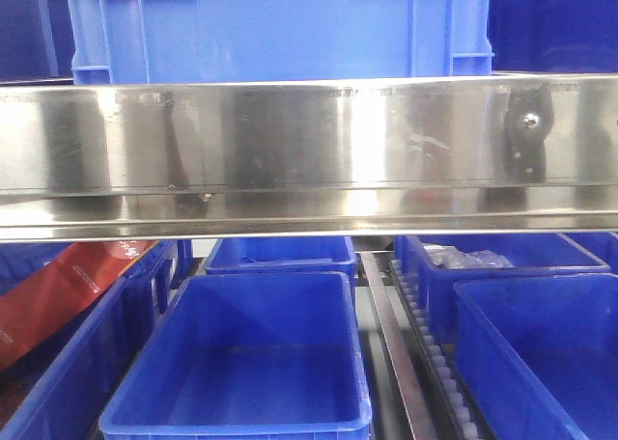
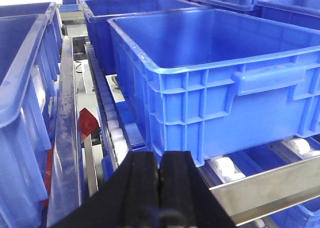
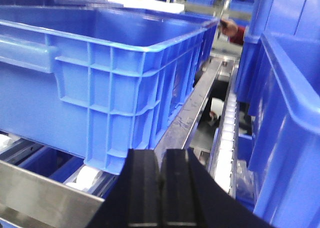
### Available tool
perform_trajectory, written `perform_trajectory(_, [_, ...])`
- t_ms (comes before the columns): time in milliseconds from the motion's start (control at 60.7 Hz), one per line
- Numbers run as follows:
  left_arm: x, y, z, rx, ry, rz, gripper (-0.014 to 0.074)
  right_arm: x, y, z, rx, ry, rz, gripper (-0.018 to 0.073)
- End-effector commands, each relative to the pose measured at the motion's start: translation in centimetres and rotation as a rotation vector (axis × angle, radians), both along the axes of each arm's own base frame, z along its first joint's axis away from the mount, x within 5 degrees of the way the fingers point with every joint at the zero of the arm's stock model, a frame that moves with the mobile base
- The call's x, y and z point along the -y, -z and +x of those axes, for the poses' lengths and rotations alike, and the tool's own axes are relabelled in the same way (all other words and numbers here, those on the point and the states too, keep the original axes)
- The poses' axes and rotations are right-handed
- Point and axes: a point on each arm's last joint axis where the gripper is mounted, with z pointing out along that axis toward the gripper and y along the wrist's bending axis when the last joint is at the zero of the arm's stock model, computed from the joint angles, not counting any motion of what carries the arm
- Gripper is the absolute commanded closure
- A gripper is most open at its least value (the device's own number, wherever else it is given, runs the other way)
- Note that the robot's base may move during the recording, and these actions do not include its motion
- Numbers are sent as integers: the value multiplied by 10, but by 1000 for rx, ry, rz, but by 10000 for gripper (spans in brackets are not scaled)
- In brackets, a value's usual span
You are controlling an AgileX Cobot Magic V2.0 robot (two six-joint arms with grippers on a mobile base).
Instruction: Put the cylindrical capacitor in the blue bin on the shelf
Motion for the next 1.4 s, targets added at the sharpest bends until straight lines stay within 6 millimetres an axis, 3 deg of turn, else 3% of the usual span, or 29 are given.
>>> perform_trajectory(0, [0, -1, 0, 16, -4, -4, 707, 2, -1, -2, 55, 7, 6, 722])
perform_trajectory(840, [-2, 6, -3, 1, -15, -38, 707, 2, -1, -2, 55, 7, 6, 722])
perform_trajectory(1070, [-16, 52, -16, 99, -131, -29, 707, 2, -1, -2, 57, 7, 7, 722])
perform_trajectory(1383, [-27, 135, -30, 205, -283, -43, 707, 2, -1, -2, 57, 7, 7, 722])
